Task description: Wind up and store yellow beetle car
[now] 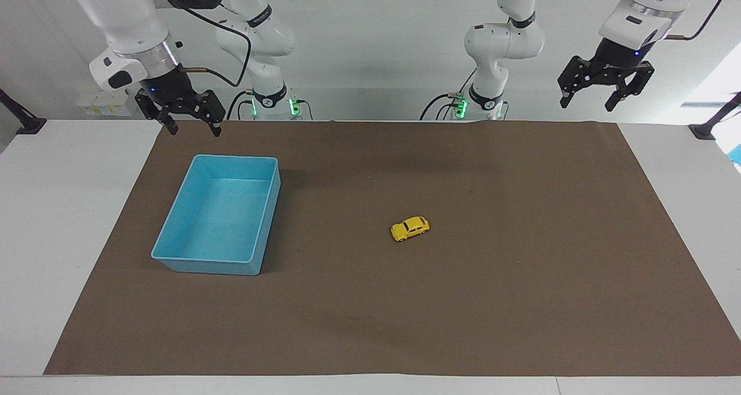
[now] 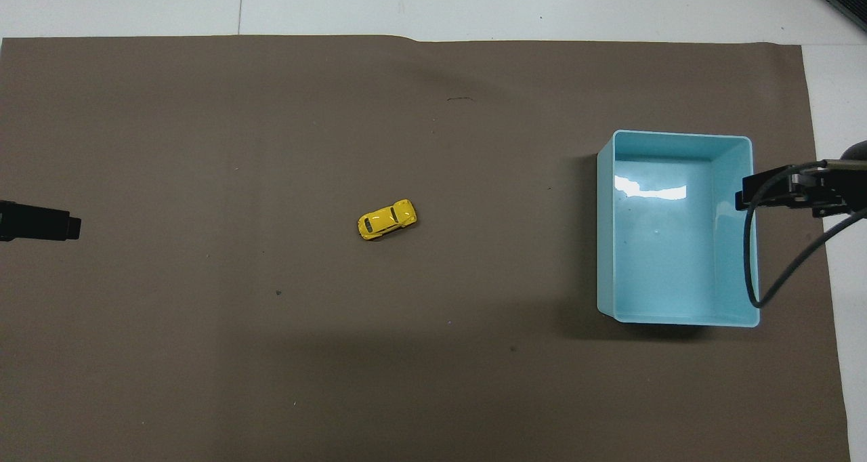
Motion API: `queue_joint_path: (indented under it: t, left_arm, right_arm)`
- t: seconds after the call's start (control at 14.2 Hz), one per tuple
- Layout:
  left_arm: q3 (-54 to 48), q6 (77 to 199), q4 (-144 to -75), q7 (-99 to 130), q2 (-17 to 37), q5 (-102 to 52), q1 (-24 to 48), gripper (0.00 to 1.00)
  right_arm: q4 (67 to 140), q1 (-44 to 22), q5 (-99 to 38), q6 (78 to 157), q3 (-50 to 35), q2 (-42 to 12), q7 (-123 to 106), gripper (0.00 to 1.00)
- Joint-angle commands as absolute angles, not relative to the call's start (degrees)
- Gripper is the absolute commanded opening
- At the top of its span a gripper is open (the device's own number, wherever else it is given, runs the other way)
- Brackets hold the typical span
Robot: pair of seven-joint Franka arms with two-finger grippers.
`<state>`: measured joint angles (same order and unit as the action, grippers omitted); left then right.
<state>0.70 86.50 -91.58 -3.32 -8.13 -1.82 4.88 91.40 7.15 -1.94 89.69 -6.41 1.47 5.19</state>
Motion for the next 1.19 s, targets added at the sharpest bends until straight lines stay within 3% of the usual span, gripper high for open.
queue_joint_path:
  t: [0.0, 1.12]
  left_arm:
    - [0.1, 86.0, -93.2, -2.9, -9.7, -2.7, 3.9, 1.00]
    - [-0.1, 86.2, -93.3, -0.7, -9.5, -2.7, 4.6, 1.00]
  right_arm:
    - [92.0, 7.9, -2.8, 89.2, -6.8, 2.4, 5.9, 1.00]
    - [92.0, 8.1, -2.7, 89.1, -6.7, 2.5, 5.9, 1.00]
